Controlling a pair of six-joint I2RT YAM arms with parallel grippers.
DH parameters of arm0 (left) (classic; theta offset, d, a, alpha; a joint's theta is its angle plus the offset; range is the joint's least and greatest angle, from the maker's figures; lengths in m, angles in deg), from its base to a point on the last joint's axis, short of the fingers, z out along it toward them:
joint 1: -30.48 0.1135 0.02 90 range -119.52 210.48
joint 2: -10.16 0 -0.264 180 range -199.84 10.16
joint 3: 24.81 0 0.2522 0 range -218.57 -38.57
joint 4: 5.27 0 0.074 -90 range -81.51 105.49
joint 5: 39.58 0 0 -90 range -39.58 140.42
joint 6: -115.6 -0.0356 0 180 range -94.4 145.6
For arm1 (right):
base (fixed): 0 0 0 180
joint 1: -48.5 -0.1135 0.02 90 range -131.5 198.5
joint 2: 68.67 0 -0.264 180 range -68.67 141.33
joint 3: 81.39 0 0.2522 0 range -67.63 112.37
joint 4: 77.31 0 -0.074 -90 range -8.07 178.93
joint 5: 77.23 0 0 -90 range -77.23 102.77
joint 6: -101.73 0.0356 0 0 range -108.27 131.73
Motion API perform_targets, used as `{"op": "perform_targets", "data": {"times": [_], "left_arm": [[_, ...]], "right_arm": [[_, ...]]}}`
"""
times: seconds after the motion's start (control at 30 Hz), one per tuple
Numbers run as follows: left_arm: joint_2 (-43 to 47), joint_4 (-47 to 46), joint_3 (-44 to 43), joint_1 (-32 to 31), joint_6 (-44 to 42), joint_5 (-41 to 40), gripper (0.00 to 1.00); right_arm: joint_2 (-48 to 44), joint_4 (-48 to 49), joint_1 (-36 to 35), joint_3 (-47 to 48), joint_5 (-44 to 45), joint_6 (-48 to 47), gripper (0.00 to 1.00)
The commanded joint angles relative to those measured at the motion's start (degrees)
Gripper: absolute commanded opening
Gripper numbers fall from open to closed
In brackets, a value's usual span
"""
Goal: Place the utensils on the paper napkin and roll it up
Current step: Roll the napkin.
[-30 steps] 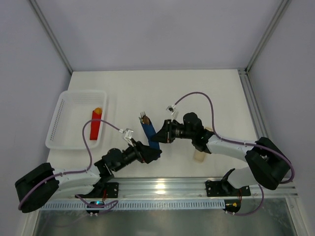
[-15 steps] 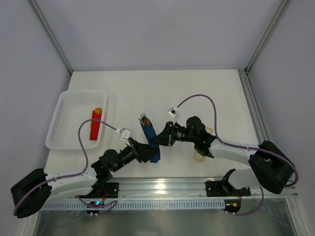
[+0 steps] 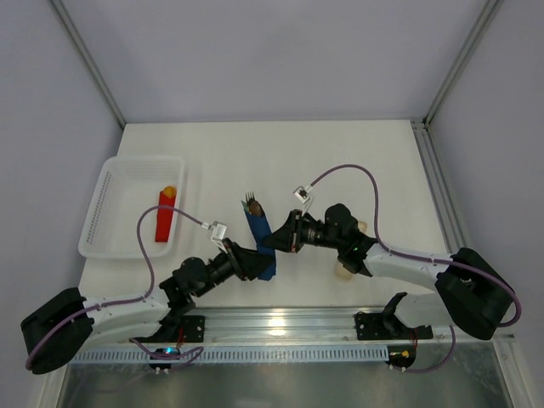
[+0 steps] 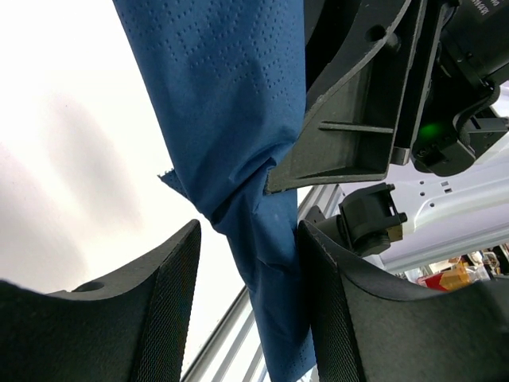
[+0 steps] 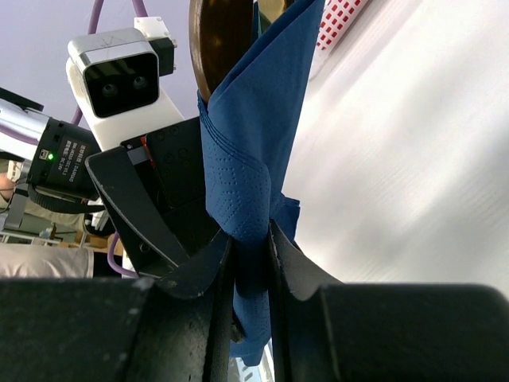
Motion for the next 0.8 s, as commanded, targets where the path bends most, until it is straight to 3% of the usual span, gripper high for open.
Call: {"op": "perform_targets", "data": {"times": [0.0, 0.1, 0.47, 0.57, 0.77], "left_arm": [[-1.3, -5.1, -1.1, 0.2, -1.4, -0.2, 0.53], [-1.3, -5.5, -1.1, 0.2, -1.2, -0.5, 0.52], [0.2, -4.7, -0.8, 0.2, -1.5, -0.5, 0.26], [0.5, -4.6, -0.8, 0.2, -1.8, -0.4, 0.19], [3.0, -1.8, -0.8, 0.2, -2.4, -1.1, 0.15]], "right_arm": [[-1.6, 5.7, -0.8, -0.1, 2.6, 0.2, 0.04], [-1.2, 6.0, -1.2, 0.1, 2.7, 0.4, 0.03], [-1.5, 4.9, -1.5, 0.4, 2.8, -0.7, 0.04], [-1.8, 3.7, -1.5, 0.5, 3.0, -1.7, 0.07], [-2.8, 1.4, -1.5, 0.7, 3.1, -3.7, 0.17]]}}
